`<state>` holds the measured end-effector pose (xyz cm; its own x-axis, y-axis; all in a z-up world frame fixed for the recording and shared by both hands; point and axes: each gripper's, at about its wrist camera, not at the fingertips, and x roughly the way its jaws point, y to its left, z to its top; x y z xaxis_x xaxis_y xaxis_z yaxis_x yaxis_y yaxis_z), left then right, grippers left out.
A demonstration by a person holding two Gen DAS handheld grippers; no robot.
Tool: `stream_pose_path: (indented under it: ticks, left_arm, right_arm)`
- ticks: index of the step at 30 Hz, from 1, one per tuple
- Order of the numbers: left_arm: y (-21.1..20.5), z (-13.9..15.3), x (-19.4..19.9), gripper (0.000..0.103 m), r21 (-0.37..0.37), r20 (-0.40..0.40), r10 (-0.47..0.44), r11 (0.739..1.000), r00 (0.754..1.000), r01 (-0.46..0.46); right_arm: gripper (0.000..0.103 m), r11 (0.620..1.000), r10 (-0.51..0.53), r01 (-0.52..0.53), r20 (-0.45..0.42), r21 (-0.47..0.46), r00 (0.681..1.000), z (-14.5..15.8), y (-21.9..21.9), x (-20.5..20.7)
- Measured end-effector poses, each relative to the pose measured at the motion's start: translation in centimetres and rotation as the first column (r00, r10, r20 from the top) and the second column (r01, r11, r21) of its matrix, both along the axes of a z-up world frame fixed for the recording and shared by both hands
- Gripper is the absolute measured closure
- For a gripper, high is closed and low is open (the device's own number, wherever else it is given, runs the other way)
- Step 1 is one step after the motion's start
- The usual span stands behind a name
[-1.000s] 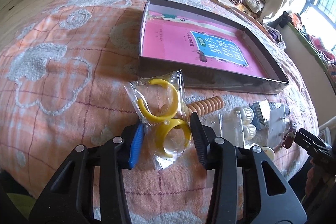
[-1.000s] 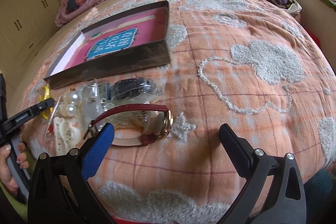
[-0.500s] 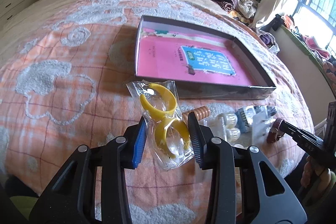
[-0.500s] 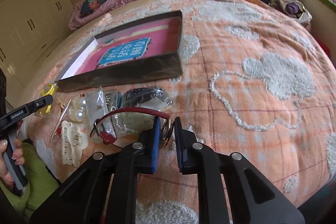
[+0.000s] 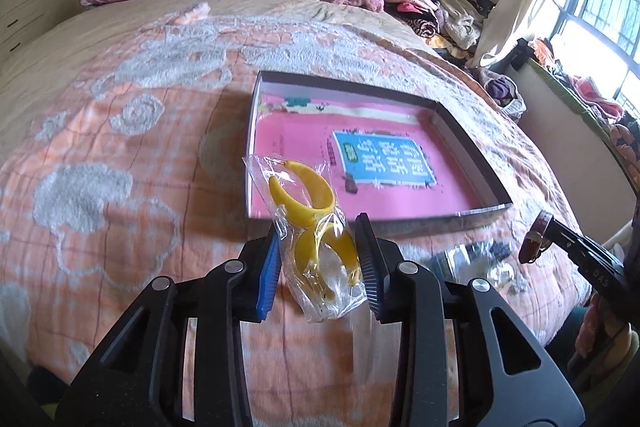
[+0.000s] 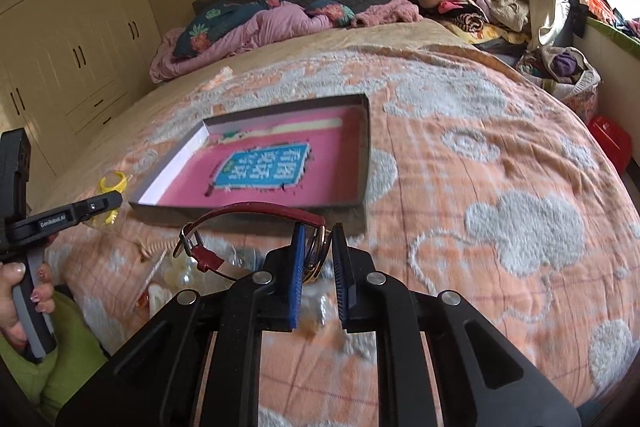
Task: Organize jewelry
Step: 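Drop the rings bag into the grey box with left tool while right tool releases glasses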
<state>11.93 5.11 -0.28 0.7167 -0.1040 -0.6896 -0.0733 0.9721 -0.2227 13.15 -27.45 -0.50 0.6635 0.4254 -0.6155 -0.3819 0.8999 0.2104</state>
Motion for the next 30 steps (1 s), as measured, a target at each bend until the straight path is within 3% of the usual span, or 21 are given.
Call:
stream_pose_path:
  ticks: [5,14,30]
  left_arm:
    - [0.2,-0.1,2.0,0.077,0.0,-0.004,0.01,1.0,1.0,-0.01]
    - [-0.6,-0.9,5.0,0.077,0.023,-0.021,0.001,1.0,1.0,0.0]
    - [-0.7,-3.3,7.9,0.081,0.03,-0.081,0.007,1.0,0.997,-0.005]
  right_arm:
    - [0.09,1.0,0.003,-0.003,0.034,0.013,0.999,1.0,1.2,2.1]
    - [0.09,1.0,-0.024,0.024,0.016,0.015,1.0,0.6,2.5,6.1]
    - [0.09,0.993,-0.091,0.087,-0.051,-0.079,0.995,-2.7,4.0,11.1]
